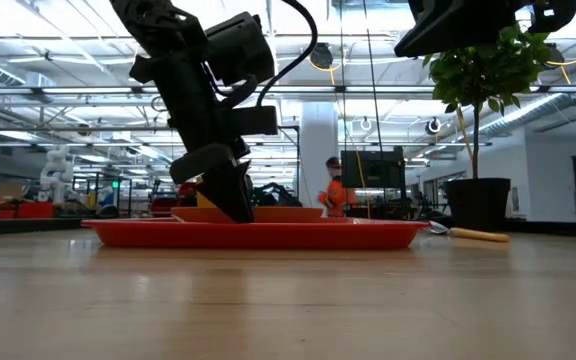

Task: Pick and place plate/cup/fork/spoon on tray
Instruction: Put the yellow spoon on the red serving tray to the left side of the pink fork

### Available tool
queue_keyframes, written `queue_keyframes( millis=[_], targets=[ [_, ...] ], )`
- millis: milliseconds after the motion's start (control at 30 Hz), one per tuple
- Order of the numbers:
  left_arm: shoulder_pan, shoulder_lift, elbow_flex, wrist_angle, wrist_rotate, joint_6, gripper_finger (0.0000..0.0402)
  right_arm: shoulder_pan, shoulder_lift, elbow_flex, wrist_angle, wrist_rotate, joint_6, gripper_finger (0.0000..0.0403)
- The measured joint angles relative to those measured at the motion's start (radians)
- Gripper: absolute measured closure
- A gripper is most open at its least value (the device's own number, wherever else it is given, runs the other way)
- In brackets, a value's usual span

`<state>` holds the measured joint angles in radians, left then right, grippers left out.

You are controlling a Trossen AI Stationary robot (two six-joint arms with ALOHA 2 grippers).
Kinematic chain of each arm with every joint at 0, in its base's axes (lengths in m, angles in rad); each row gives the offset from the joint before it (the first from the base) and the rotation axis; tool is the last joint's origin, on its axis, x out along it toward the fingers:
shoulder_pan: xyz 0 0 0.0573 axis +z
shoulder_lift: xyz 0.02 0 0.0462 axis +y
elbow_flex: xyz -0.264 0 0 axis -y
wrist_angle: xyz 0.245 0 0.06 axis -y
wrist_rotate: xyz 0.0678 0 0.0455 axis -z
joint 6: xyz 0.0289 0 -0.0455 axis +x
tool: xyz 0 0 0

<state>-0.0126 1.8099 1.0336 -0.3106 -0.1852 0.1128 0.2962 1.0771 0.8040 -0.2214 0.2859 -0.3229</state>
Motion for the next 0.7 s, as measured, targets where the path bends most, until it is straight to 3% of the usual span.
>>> queue_keyframes(
  millis=[267, 533, 700],
  targets=[
    [-0.019, -0.004, 0.000, 0.006, 0.000, 0.014, 0.0291, 0.000, 0.000, 0.000, -0.019, 0.005, 0.038, 0.0330],
    [-0.052, -0.069, 0.039, -0.002, 0.000, -0.017, 0.0289, -0.007, 0.000, 0.000, -0.093, 0.266, 0.212, 0.0330],
    [-0.071, -0.140, 0.092, -0.001, -0.001, -0.062, 0.0289, -0.047, 0.000, 0.000, -0.171, 0.289, 0.377, 0.0330]
  ],
)
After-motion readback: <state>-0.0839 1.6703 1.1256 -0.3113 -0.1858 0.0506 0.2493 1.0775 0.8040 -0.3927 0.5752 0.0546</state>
